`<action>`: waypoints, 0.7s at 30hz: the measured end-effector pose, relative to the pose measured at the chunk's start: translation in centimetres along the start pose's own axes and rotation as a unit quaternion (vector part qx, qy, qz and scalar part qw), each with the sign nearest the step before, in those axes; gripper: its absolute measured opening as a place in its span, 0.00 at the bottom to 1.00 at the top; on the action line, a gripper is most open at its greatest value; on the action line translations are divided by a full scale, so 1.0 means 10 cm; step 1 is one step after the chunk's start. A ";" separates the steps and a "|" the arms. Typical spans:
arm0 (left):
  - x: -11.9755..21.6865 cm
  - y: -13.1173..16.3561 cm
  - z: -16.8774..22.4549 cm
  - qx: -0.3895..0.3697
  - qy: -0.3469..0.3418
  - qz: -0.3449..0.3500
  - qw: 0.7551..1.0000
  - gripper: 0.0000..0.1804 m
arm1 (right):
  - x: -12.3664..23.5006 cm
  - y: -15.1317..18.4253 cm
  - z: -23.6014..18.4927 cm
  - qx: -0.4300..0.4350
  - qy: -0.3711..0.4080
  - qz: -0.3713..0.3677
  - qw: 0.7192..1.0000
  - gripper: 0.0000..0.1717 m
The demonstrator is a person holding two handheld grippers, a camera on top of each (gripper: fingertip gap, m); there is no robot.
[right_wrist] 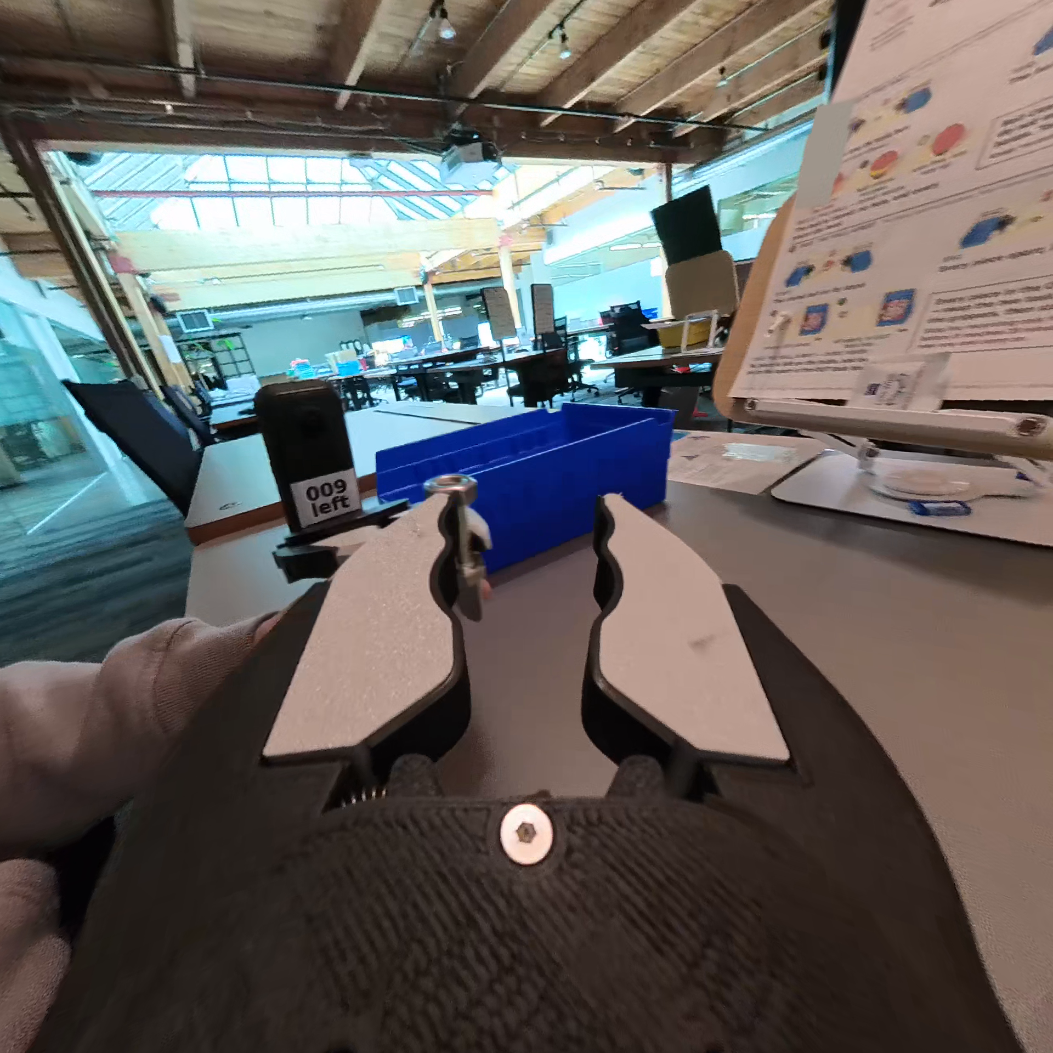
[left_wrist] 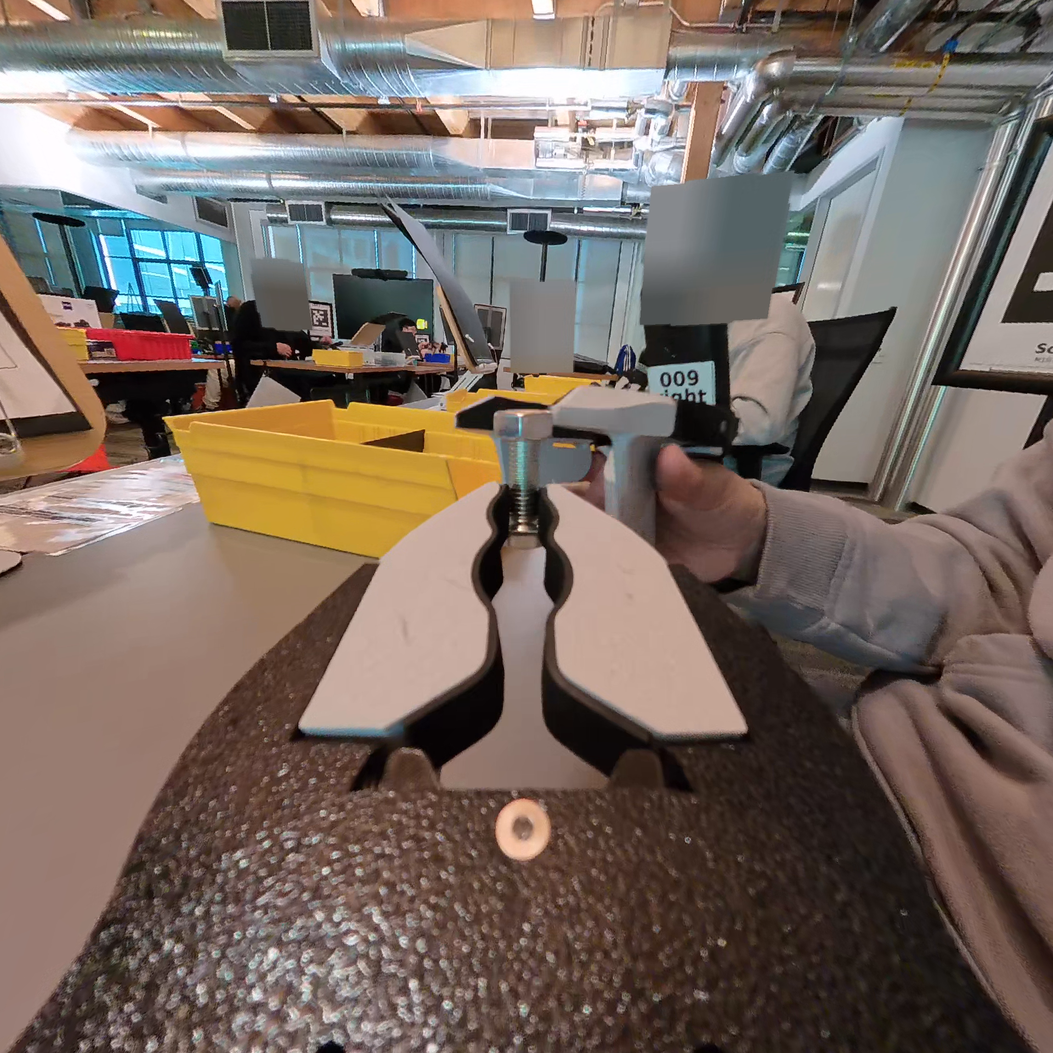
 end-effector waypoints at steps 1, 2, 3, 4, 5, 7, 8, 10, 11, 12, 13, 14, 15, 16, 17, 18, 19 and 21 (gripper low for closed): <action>-0.01 0.01 0.00 -0.004 -0.001 -0.005 1.000 0.05 | -0.04 0.01 -0.05 0.006 -0.006 -0.006 1.000 0.26; -0.01 0.01 0.01 -0.007 -0.002 -0.008 1.000 0.05 | -0.06 0.01 -0.10 0.013 -0.007 -0.009 1.000 0.26; -0.02 0.01 0.01 -0.010 -0.002 -0.011 1.000 0.05 | -0.08 0.02 -0.13 0.019 -0.004 -0.007 1.000 0.24; -0.02 0.01 0.01 -0.011 -0.002 -0.013 1.000 0.05 | -0.10 0.02 -0.15 0.022 -0.004 -0.005 1.000 0.23; -0.02 0.01 0.02 -0.011 -0.001 -0.013 1.000 0.05 | -0.11 0.03 -0.18 0.020 -0.008 -0.006 1.000 0.23; -0.03 0.02 0.02 -0.011 0.000 -0.015 1.000 0.05 | -0.13 0.04 -0.19 0.016 -0.011 -0.010 1.000 0.22; -0.03 0.02 0.02 -0.012 0.000 -0.016 1.000 0.05 | -0.13 0.04 -0.19 0.017 -0.006 -0.009 1.000 0.20; -0.03 0.02 0.02 -0.013 0.000 -0.017 1.000 0.05 | -0.12 0.03 -0.19 0.022 -0.005 -0.010 1.000 0.19; -0.03 0.02 0.02 -0.013 -0.001 -0.018 1.000 0.05 | -0.12 0.03 -0.18 0.023 -0.005 -0.012 1.000 0.20; -0.02 0.02 0.02 -0.013 -0.002 -0.016 1.000 0.05 | -0.11 0.02 -0.17 0.025 -0.003 -0.014 1.000 0.21; -0.02 0.01 0.01 -0.011 -0.004 -0.013 1.000 0.05 | -0.09 0.01 -0.15 0.027 -0.002 -0.016 1.000 0.23; -0.01 0.00 0.01 -0.008 -0.004 -0.007 1.000 0.05 | -0.07 0.00 -0.12 0.028 0.001 -0.016 0.999 0.23; 0.01 -0.01 0.00 -0.004 -0.002 0.000 1.000 0.05 | -0.04 -0.02 -0.07 0.026 0.016 -0.015 0.999 0.20; 0.02 -0.01 -0.01 -0.003 -0.003 0.003 1.000 0.05 | 0.00 -0.04 -0.01 0.023 0.035 -0.008 0.999 0.19; 0.02 -0.01 -0.01 -0.004 -0.005 0.002 1.000 0.05 | 0.04 -0.05 0.04 0.018 0.040 -0.001 0.999 0.20; 0.02 -0.01 -0.01 -0.005 -0.006 -0.001 1.000 0.05 | 0.06 -0.06 0.07 0.012 0.032 0.002 0.999 0.21; 0.02 -0.01 -0.01 -0.005 -0.005 -0.002 1.000 0.05 | 0.08 -0.07 0.07 0.006 0.024 0.001 1.000 0.23; 0.00 0.00 0.00 -0.007 -0.002 -0.005 1.000 0.05 | 0.06 -0.09 0.03 0.009 0.003 0.007 1.000 0.25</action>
Point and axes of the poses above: each gripper's, where its closed fingertips meet, x back along the fingers, y out of its underside, z = x × y across the jaws, the point moved 9 cm from there along x, back along the fingers, and after that the axes turned 8 degrees about x, right-handed, at the moved point
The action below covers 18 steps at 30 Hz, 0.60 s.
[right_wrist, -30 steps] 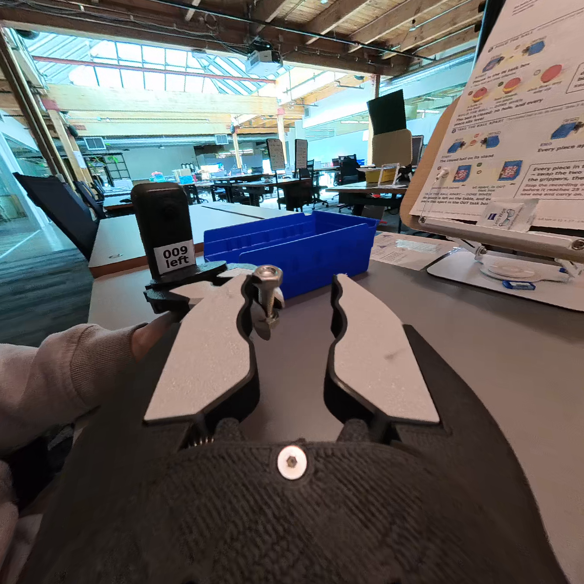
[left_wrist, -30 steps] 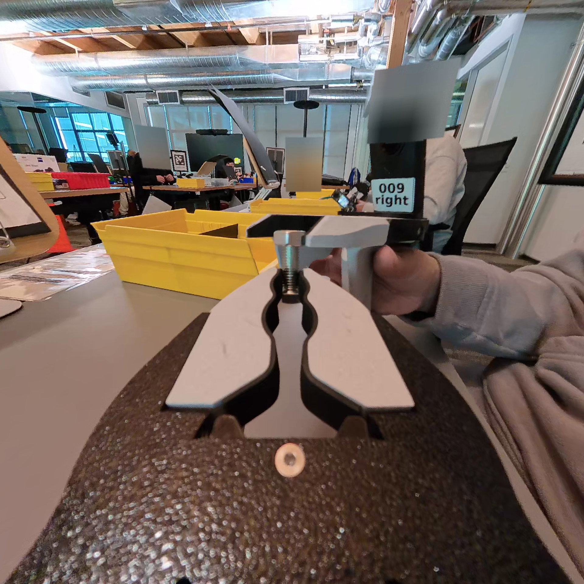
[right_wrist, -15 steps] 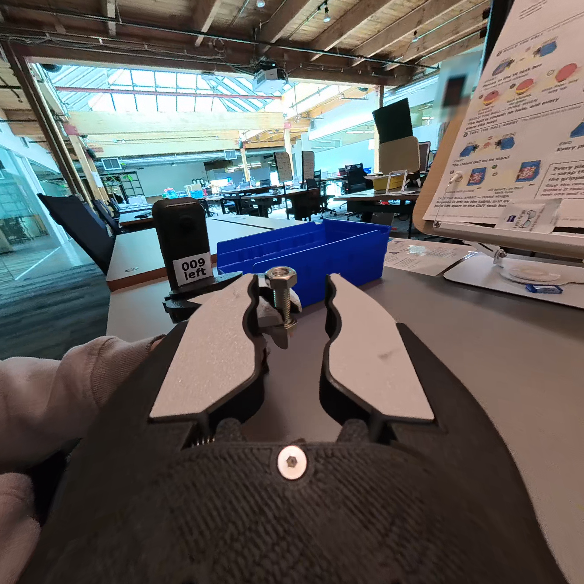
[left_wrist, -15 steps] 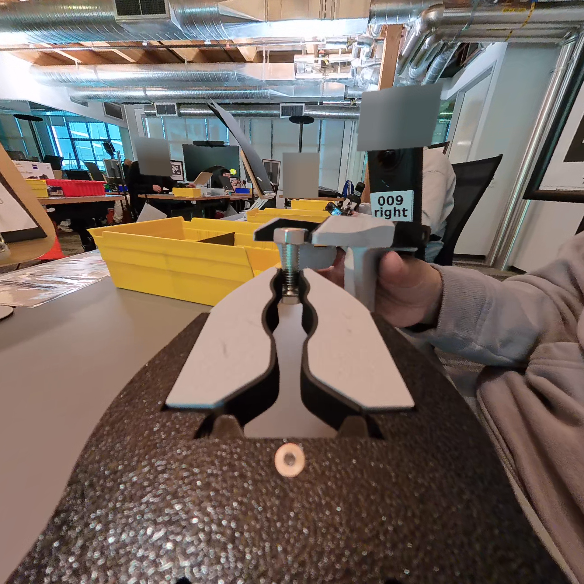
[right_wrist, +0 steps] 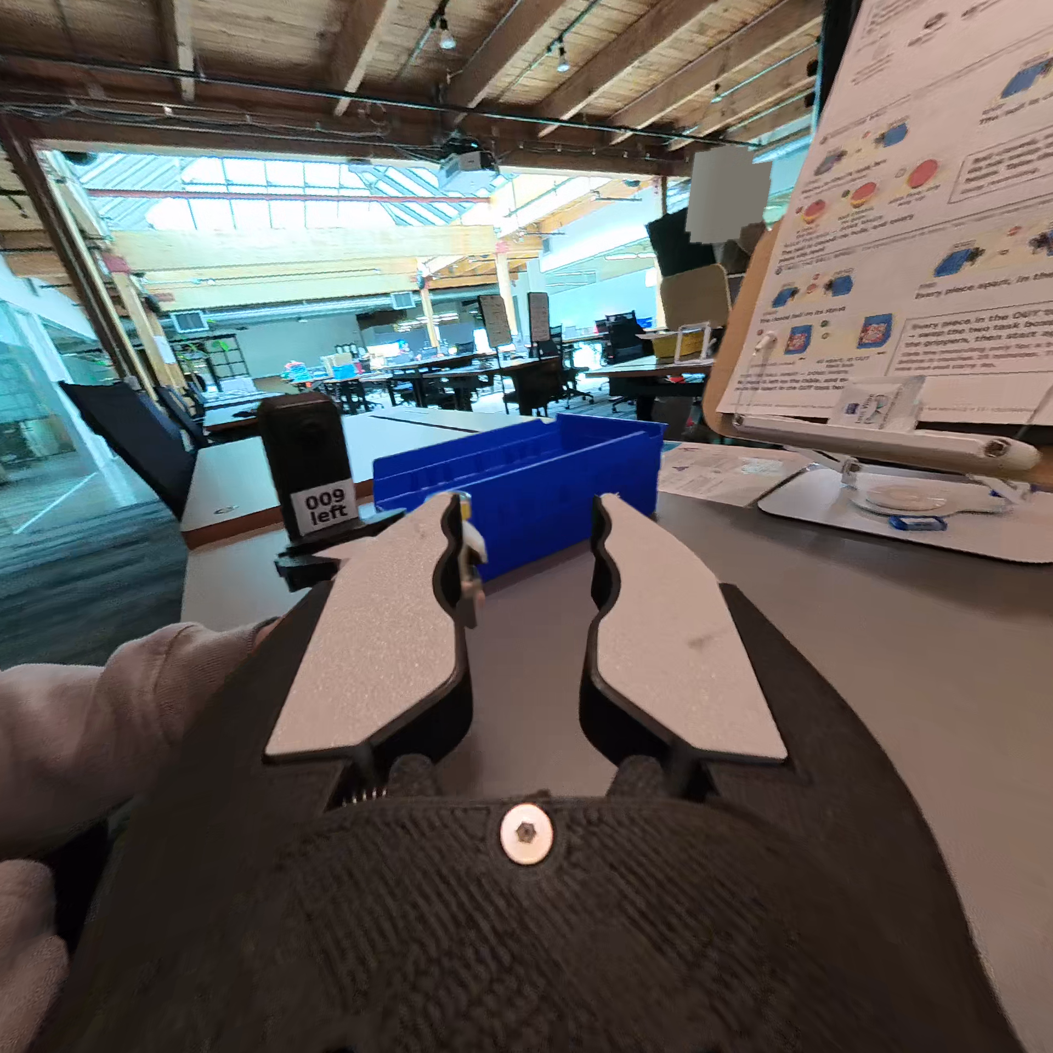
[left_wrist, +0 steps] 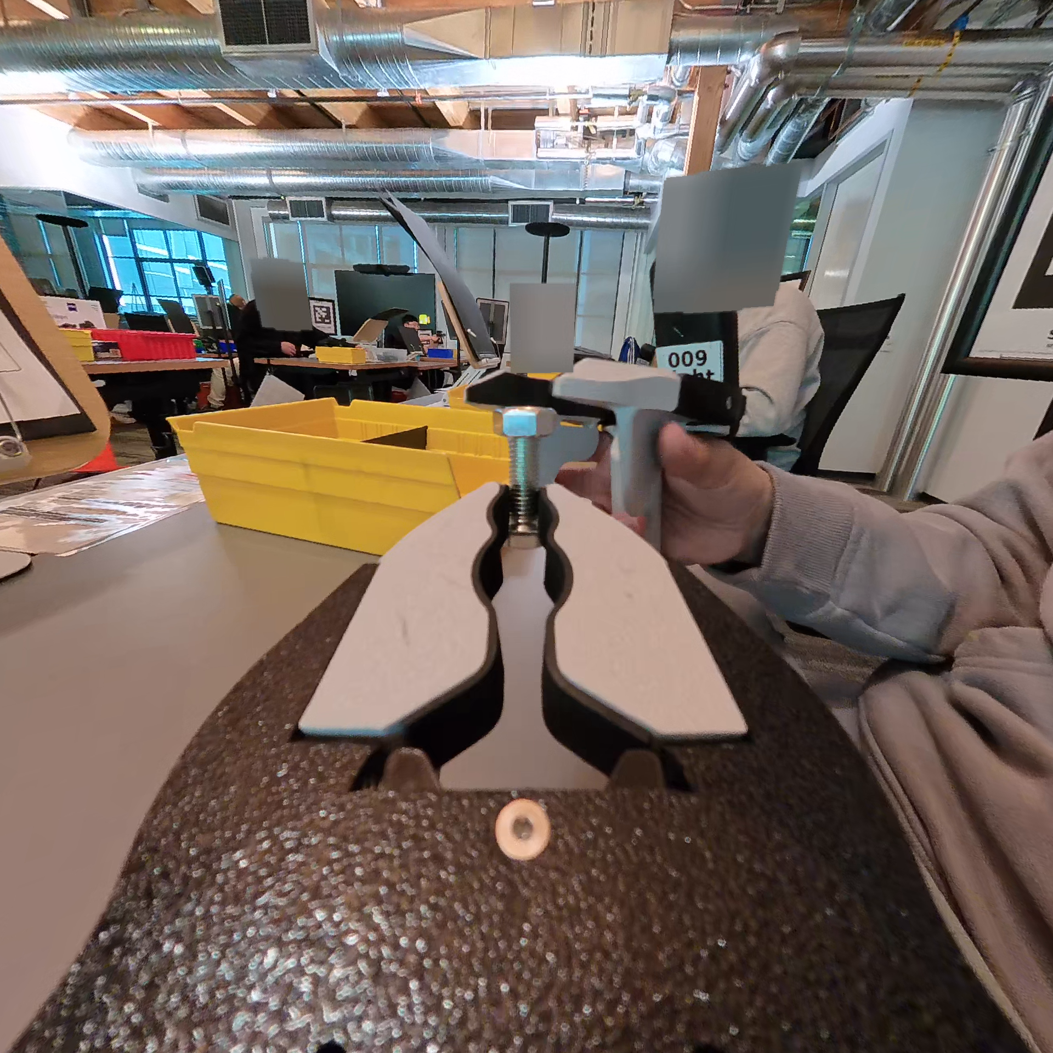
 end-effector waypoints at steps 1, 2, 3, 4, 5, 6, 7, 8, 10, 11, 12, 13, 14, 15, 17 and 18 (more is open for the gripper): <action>-0.01 0.01 0.00 -0.002 0.000 -0.004 1.000 0.05 | -0.02 -0.01 -0.05 0.004 -0.013 0.005 1.000 0.25; -0.01 0.01 0.01 -0.005 -0.001 -0.008 1.000 0.05 | -0.05 -0.01 -0.11 0.008 -0.024 0.007 1.000 0.25; -0.02 0.01 0.01 -0.008 -0.001 -0.010 1.000 0.05 | -0.08 0.00 -0.16 0.015 -0.028 0.006 0.999 0.24; -0.02 0.01 0.01 -0.010 -0.001 -0.011 1.000 0.05 | -0.11 0.01 -0.20 0.024 -0.028 0.001 0.999 0.23; -0.02 0.01 0.01 -0.010 -0.002 -0.012 1.000 0.05 | -0.13 0.03 -0.24 0.033 -0.030 -0.007 0.999 0.22; -0.02 0.01 0.01 -0.011 -0.002 -0.013 1.000 0.05 | -0.16 0.05 -0.27 0.038 -0.034 -0.014 0.999 0.22; -0.02 0.01 0.01 -0.011 -0.002 -0.013 1.000 0.05 | -0.17 0.06 -0.29 0.041 -0.034 -0.022 0.998 0.21; -0.02 0.01 0.01 -0.012 -0.003 -0.013 1.000 0.05 | -0.18 0.07 -0.30 0.040 -0.030 -0.027 0.998 0.19; -0.02 0.01 0.01 -0.013 -0.003 -0.014 1.000 0.05 | -0.19 0.07 -0.30 0.034 -0.024 -0.023 0.999 0.14; -0.02 0.01 0.02 -0.014 -0.004 -0.014 1.000 0.05 | -0.18 0.07 -0.30 0.031 -0.016 -0.023 0.999 0.11; -0.02 0.01 0.02 -0.014 -0.004 -0.015 1.000 0.05 | -0.18 0.07 -0.29 0.030 -0.010 -0.023 0.999 0.10; -0.02 0.01 0.01 -0.014 -0.005 -0.016 1.000 0.05 | -0.18 0.07 -0.28 0.030 -0.011 -0.024 0.999 0.10; -0.02 0.01 0.01 -0.013 -0.004 -0.017 1.000 0.05 | -0.18 0.08 -0.28 0.029 -0.015 -0.025 0.999 0.10; -0.02 0.01 0.01 -0.013 -0.002 -0.017 1.000 0.05 | -0.18 0.07 -0.27 0.031 -0.020 -0.026 0.999 0.10; -0.02 0.01 0.03 -0.012 0.012 -0.016 1.000 0.05 | -0.16 0.06 -0.25 0.028 -0.051 -0.024 0.998 0.10; -0.03 0.01 0.04 -0.008 0.026 -0.014 1.000 0.05 | -0.14 0.05 -0.23 0.020 -0.074 -0.019 0.997 0.10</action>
Point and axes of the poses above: each gripper's, where its closed fingertips meet, x back along the fingers, y out of its underside, z = x × y across the jaws, the point moved 9 cm from there along x, back along the fingers, and after that the axes turned 8 degrees about x, right-handed, at the moved point
